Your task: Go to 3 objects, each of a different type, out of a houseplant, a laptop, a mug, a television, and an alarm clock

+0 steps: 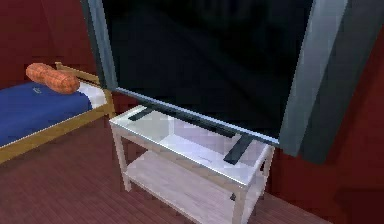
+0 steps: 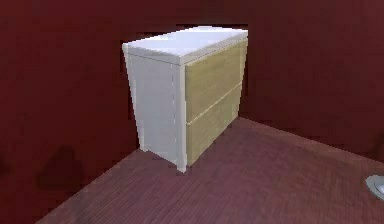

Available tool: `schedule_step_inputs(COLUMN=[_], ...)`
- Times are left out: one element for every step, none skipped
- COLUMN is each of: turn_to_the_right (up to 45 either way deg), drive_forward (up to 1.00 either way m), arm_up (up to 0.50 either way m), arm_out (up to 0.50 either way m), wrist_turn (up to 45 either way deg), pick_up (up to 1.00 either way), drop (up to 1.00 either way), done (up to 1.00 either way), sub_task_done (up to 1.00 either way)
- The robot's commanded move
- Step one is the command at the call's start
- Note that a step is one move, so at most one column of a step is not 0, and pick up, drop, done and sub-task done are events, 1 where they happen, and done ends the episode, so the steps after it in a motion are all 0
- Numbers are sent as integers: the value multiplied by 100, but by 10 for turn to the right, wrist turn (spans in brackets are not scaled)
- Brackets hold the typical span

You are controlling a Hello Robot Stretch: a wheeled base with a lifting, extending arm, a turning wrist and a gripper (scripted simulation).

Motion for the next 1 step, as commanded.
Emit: schedule_step_inputs(turn_to_the_right=[0], drive_forward=[0], arm_up=[0], arm_out=[0], wrist_turn=[0], pick_up=[0], drop=[0], done=[100], sub_task_done=[0])
